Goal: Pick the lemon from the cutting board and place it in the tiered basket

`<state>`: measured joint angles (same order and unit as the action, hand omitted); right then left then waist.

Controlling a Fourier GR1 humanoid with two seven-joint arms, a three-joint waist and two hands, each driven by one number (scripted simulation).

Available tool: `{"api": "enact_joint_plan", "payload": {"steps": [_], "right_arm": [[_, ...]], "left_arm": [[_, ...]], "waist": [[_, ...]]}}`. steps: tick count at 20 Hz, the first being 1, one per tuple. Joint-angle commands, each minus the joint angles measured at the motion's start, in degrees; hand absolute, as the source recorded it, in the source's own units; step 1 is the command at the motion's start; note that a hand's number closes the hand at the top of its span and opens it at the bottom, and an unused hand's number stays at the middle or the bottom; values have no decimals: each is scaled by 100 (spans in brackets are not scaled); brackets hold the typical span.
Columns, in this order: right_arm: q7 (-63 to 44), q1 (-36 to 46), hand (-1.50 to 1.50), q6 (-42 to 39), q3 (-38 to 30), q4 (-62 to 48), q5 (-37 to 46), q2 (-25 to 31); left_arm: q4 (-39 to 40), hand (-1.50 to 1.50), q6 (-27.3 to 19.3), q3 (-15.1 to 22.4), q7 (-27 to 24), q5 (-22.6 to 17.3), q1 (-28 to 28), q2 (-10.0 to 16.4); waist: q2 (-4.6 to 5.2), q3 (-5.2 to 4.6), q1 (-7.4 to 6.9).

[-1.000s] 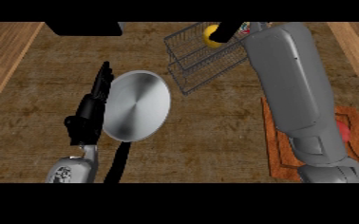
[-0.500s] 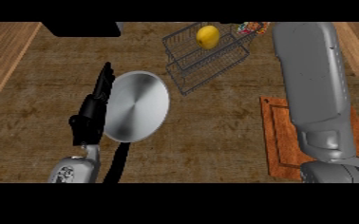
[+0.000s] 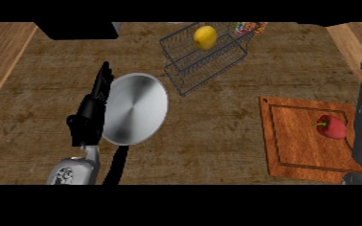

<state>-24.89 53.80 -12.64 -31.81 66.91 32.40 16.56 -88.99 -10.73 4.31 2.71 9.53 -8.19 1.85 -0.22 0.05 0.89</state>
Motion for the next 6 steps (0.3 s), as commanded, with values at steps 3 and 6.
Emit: {"api": "enact_joint_plan", "payload": {"steps": [3,6], "right_arm": [[686,-1063,-150,-1125,-1003,272,-1154,1108],[1420,-1458,-150,-1330,-1262,-581,-1373,1508]], "left_arm": [[-66,0,62,-100,-125,-51,218,111],[-62,0,210,-140,-80,-152,119,171]], "waist": [[1,0,43],[42,1,-74]]}}
